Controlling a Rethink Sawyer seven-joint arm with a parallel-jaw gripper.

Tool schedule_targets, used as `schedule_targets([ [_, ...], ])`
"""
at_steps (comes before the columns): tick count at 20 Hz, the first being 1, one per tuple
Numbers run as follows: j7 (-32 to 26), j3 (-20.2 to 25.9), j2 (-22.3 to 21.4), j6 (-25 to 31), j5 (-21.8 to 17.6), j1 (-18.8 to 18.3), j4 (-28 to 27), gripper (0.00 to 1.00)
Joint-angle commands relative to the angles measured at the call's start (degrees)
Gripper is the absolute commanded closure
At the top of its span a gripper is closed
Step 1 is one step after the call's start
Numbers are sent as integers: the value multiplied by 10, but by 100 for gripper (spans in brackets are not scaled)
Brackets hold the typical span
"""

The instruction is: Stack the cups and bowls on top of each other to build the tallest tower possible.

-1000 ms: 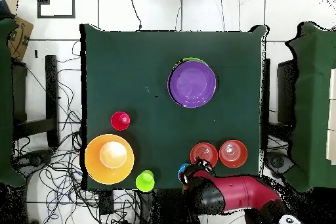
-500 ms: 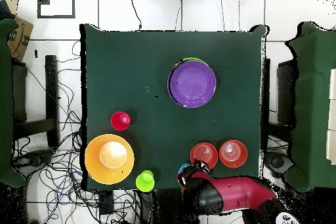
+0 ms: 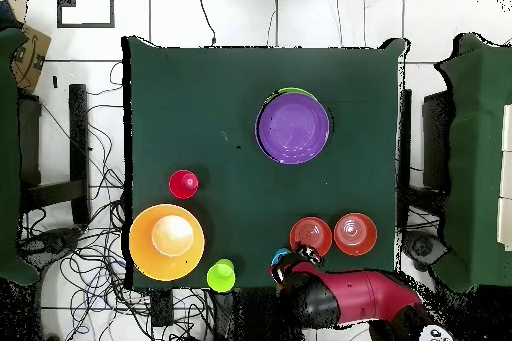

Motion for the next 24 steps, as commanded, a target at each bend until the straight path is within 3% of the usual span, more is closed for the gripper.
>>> schedule_targets([
  [1,72,3,33,-34,-27,21,-21,0],
  [24,84,9,-10,-42,-9,31,27,0],
])
